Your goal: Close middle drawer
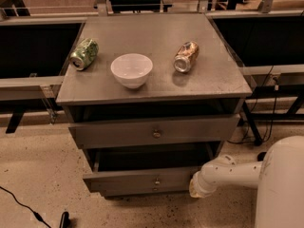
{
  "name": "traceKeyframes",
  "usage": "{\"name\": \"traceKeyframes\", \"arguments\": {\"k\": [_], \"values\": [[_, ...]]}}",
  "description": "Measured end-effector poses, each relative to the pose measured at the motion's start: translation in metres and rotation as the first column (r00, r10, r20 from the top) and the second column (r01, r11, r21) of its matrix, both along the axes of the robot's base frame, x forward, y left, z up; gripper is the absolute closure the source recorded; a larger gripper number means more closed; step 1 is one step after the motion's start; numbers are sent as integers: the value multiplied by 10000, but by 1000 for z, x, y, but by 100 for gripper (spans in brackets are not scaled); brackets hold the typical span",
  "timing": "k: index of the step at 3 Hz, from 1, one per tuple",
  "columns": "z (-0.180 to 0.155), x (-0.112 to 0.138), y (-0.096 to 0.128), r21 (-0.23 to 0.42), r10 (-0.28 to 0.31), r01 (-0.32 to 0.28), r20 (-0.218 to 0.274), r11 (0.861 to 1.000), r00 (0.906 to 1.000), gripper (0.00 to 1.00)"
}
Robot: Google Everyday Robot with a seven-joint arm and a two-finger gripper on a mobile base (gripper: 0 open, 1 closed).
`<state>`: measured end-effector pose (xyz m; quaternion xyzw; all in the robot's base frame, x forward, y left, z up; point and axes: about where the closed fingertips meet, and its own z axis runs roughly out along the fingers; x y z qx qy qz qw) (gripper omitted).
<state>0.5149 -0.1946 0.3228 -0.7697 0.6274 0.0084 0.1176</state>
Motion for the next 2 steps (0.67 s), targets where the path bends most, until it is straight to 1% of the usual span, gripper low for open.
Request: {"name": "traceKeyframes", "arguments": {"k": [1, 2], "values": [[6, 2, 1, 122, 191, -194, 198, 9997, 9996, 100], [5, 2, 4, 280, 204, -212, 273, 9994, 9994, 100]]}}
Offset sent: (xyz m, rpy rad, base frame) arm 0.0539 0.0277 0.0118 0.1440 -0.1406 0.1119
